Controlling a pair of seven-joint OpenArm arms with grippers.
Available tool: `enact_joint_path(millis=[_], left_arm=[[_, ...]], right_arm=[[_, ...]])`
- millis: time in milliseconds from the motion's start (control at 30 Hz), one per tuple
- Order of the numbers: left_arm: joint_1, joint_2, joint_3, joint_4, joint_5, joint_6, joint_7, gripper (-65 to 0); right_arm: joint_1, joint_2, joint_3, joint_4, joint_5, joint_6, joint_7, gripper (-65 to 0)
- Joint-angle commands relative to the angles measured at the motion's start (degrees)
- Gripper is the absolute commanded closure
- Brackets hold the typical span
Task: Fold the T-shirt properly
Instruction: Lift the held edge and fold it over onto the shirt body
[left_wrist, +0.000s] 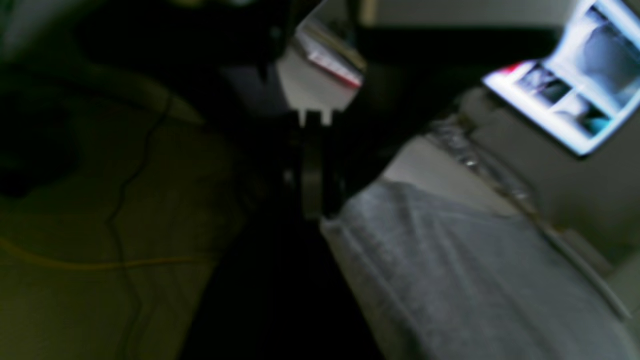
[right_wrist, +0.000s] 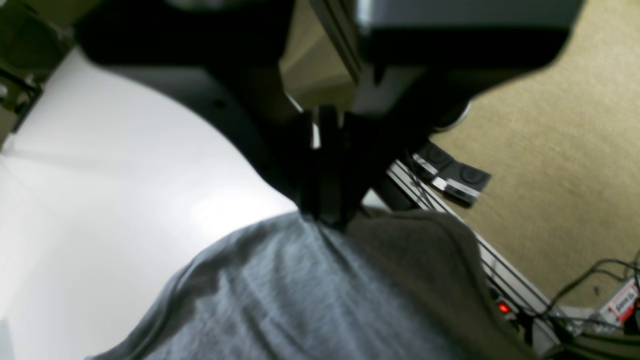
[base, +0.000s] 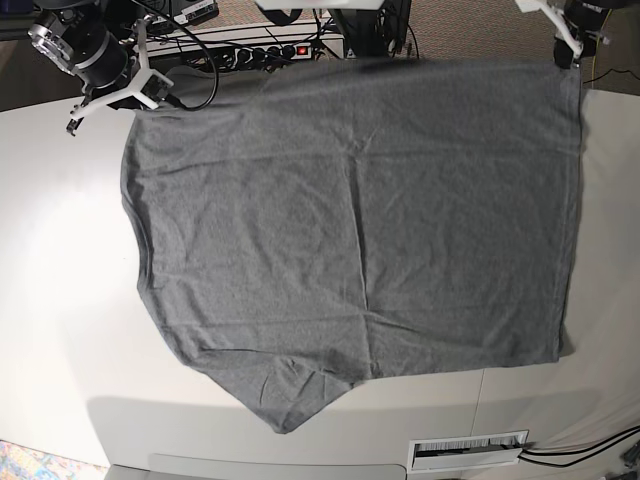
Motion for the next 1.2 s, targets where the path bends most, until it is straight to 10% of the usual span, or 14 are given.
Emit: enact_joint_path(millis=[0,467,1167], left_arm=[[1.38,-1.33,-0.5,0.66,2.62,2.93,1.55,0.0],[0.7,-1.29,-6.21,3.08,9.99,9.22,2.47,0.0],[-22.56,-0.81,-12.94,4.09,-21.75,9.2,-11.08,0.0]], right_arm=[[-0.55,0.79,1.03,0.68,-0.76,-0.26,-0.33,0.0],[8.41,0.63,1.11,0.68,-0.83,-0.28,3.65,0.0],[33.94,-3.82,0.87,-13.33,6.34,-0.26,10.82,0.0]])
